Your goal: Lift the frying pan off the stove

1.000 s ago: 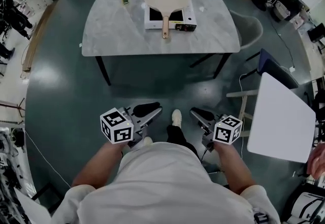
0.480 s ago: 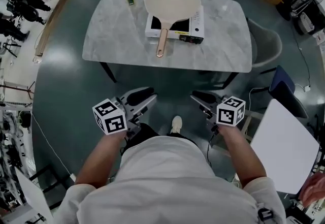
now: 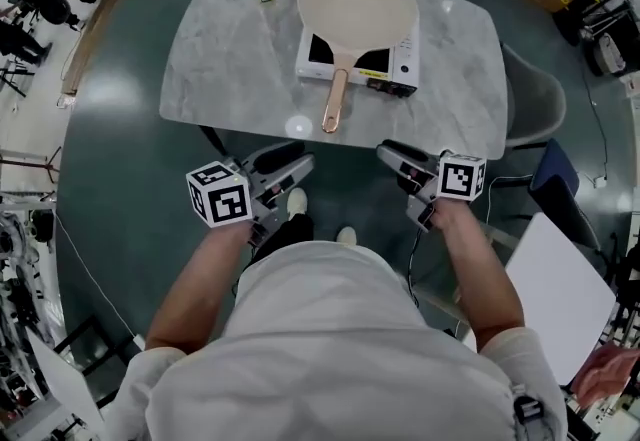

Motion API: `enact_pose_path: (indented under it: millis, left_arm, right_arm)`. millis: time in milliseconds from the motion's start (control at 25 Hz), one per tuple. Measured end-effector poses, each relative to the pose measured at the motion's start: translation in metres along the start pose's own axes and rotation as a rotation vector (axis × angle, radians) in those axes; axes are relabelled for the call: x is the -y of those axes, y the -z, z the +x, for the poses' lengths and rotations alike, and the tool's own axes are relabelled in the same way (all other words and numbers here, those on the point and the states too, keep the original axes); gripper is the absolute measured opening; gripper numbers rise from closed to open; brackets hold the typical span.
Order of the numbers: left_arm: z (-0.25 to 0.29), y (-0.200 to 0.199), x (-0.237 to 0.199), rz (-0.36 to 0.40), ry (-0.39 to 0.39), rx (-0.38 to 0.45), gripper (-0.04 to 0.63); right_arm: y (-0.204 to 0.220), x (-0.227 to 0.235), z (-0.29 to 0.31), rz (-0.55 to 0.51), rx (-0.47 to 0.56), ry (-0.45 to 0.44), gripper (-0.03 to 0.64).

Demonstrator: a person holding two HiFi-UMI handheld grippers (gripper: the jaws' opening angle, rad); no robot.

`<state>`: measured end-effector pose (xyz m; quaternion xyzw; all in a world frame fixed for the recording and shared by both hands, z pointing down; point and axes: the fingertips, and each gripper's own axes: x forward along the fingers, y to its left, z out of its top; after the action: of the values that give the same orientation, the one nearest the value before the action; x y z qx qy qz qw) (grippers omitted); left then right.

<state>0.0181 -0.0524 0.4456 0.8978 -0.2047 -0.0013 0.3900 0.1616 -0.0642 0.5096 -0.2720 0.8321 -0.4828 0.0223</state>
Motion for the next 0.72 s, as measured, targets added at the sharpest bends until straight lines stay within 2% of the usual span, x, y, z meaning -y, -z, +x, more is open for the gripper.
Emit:
enact_pose_path:
  millis: [160, 320, 440, 560, 720]
  left_arm:
    - [0.015, -0.015, -0.036, -0.05, 0.051, -0.053, 0.19]
    - [0.037, -0.019, -0.064, -0.103, 0.115, -0.131, 0.216]
    - [0.053, -0.019, -0.083, -0.14, 0.147, -0.176, 0.229]
    - [0.072, -0.021, -0.094, -0.205, 0.172, -0.179, 0.248]
    - [0.096, -0.025, -0.097, -0.283, 0.214, -0.164, 0.284]
  right_arm:
    - [-0.038, 0.014, 0.03, 0.038, 0.031, -0.002, 0.185]
    - [-0.063, 0.051, 0.049, 0.18, 0.087, 0.041, 0.212]
    - [-0.081, 0.066, 0.068, 0.236, 0.115, 0.022, 0.231]
    - [-0.098, 0.072, 0.092, 0.283, 0.111, -0.038, 0.258]
    - [-0.115, 0.095, 0.114, 0.372, 0.103, -0.071, 0.306]
